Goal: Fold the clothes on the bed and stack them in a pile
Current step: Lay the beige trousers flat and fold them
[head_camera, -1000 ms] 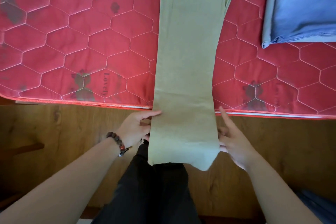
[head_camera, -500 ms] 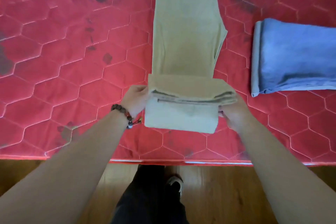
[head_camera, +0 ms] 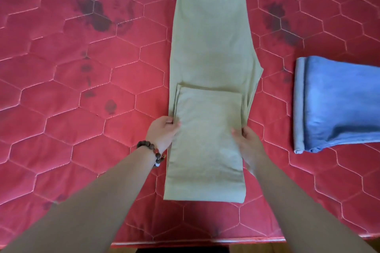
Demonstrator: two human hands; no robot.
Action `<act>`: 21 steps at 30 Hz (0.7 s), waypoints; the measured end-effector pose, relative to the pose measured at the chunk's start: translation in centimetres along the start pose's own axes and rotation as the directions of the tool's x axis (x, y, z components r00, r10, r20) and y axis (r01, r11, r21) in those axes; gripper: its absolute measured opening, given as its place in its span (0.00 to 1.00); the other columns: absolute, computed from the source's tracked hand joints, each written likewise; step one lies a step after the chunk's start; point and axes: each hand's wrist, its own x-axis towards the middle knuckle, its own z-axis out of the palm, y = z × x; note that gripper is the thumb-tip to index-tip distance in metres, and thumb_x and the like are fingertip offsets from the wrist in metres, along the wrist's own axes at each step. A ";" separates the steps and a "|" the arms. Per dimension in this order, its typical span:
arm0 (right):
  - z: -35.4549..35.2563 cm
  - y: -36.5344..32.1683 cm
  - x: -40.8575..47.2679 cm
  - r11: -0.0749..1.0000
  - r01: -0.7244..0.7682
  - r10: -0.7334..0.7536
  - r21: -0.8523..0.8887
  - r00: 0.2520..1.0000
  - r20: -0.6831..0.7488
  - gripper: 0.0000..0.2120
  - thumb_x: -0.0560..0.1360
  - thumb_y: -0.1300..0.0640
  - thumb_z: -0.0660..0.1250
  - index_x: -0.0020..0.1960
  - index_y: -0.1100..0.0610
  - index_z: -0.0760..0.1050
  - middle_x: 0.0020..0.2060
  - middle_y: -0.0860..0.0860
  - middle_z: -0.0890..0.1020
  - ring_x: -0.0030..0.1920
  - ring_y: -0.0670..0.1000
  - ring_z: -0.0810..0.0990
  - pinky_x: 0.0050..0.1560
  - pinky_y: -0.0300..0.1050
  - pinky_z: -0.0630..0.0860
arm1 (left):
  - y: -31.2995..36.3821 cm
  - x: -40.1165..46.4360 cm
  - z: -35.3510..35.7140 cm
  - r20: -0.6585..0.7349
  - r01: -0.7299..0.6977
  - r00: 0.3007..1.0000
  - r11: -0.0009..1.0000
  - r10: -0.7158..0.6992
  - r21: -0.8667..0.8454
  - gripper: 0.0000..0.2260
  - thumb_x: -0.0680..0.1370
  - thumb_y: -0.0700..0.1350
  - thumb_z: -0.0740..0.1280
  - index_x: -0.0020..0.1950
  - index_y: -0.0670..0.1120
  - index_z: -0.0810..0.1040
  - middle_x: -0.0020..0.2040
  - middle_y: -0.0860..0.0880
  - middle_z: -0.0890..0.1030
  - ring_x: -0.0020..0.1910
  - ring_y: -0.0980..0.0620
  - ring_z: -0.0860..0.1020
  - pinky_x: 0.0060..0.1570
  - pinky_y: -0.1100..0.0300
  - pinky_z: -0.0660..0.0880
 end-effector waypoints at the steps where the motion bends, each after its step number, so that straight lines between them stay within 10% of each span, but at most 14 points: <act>1: 0.3 -0.6 0.6 1.000 0.019 -0.019 0.007 1.000 -0.006 0.07 0.80 0.58 0.63 0.56 0.57 0.77 0.54 0.57 0.82 0.53 0.55 0.80 0.58 0.56 0.75 | 0.6 0.3 0.4 -0.032 -0.027 0.999 0.999 0.028 0.032 0.04 0.78 0.48 0.67 0.46 0.49 0.77 0.40 0.53 0.79 0.36 0.54 0.77 0.29 0.69 0.73; 9: 2.0 -3.6 4.8 0.956 0.111 -0.144 -0.273 0.984 -0.102 0.10 0.82 0.59 0.55 0.52 0.65 0.70 0.42 0.56 0.74 0.43 0.53 0.71 0.43 0.49 0.69 | 4.0 2.4 3.1 -0.090 -0.054 0.994 0.989 0.067 0.136 0.17 0.77 0.48 0.68 0.59 0.40 0.69 0.50 0.42 0.79 0.48 0.42 0.79 0.46 0.47 0.77; 13: 2.2 -4.4 5.9 0.947 0.174 -0.242 -0.270 0.940 -0.242 0.04 0.81 0.58 0.59 0.54 0.52 0.66 0.38 0.41 0.71 0.37 0.41 0.71 0.34 0.35 0.63 | 4.2 2.7 3.5 -0.223 -0.195 0.952 0.976 0.211 0.094 0.23 0.77 0.39 0.66 0.69 0.50 0.62 0.50 0.53 0.77 0.42 0.55 0.79 0.39 0.61 0.77; 21: 1.2 -4.3 6.3 0.976 0.162 -0.187 -0.145 0.966 -0.180 0.08 0.78 0.58 0.66 0.44 0.62 0.72 0.35 0.51 0.71 0.35 0.48 0.67 0.35 0.40 0.65 | 4.1 4.3 2.7 -0.314 -0.125 0.941 0.992 0.128 0.029 0.06 0.77 0.46 0.70 0.48 0.49 0.73 0.41 0.55 0.76 0.37 0.62 0.74 0.31 0.76 0.69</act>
